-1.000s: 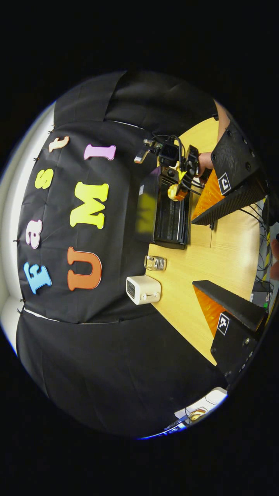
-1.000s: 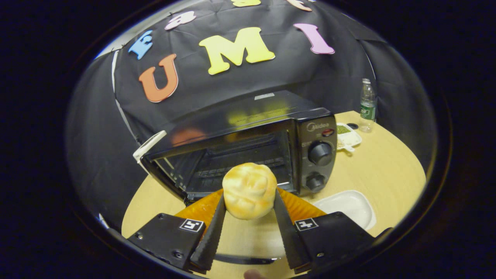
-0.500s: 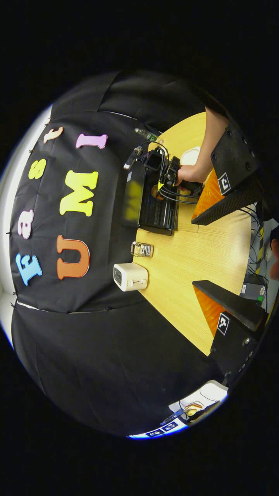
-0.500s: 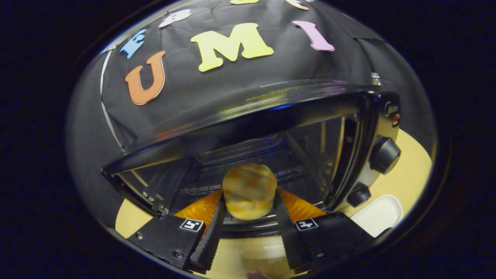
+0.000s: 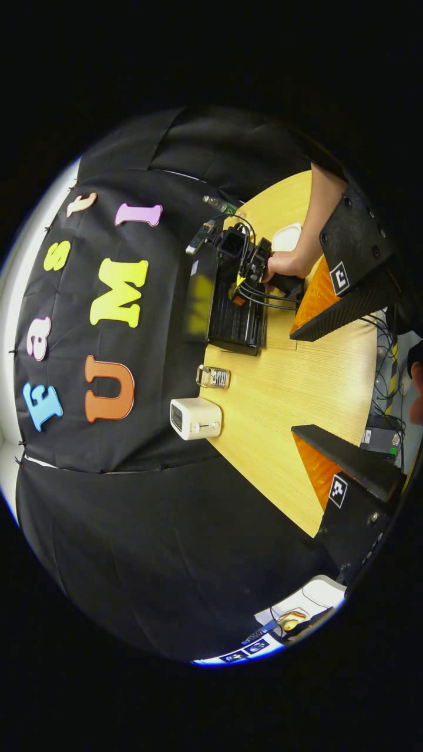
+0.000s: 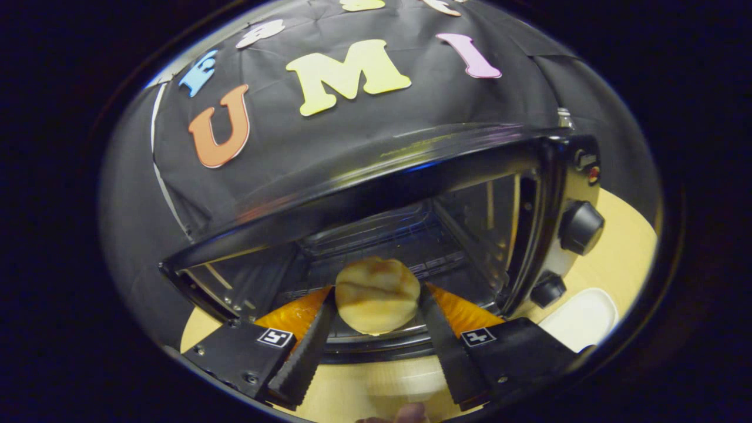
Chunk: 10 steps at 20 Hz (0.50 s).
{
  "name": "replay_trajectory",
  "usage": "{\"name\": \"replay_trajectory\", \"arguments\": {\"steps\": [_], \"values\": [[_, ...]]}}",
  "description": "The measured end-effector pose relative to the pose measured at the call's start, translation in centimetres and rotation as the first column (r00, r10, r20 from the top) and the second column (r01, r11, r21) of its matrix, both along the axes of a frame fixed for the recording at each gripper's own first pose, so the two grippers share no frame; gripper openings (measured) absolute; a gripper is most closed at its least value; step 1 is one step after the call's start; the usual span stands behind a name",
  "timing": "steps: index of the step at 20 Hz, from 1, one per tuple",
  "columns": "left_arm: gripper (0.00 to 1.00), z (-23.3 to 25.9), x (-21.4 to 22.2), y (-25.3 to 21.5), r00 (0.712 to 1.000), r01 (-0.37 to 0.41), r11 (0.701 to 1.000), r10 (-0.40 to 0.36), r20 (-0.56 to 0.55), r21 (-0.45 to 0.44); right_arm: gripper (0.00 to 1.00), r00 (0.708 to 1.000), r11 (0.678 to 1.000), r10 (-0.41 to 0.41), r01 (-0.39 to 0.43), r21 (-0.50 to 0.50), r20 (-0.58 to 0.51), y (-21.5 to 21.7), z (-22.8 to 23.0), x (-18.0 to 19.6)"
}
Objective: Open the electric oven with the left hand, put the food in, and close the electric oven.
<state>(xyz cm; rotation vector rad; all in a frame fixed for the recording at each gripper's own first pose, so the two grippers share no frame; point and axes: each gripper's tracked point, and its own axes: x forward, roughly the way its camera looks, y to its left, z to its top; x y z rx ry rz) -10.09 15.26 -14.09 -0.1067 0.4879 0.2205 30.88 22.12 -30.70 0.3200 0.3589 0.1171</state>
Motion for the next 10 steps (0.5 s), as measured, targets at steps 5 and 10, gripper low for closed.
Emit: {"name": "replay_trajectory", "arguments": {"steps": [5, 10], "values": [[0.94, 0.3, -0.9, -1.1, 1.000, 0.020, 1.000, -0.020, 0.009, 0.003, 0.96, 0.999, 0.999, 0.023, -0.023, -0.034, -0.025, 0.9, -1.4, -0.1], [0.95, 0.3, -2.2, -1.6, 1.000, 0.023, 1.000, -0.023, 0.014, 0.010, 0.97, 0.996, 0.996, 0.083, -0.083, -0.011, 0.034, 0.6, 1.2, -5.3]]}}
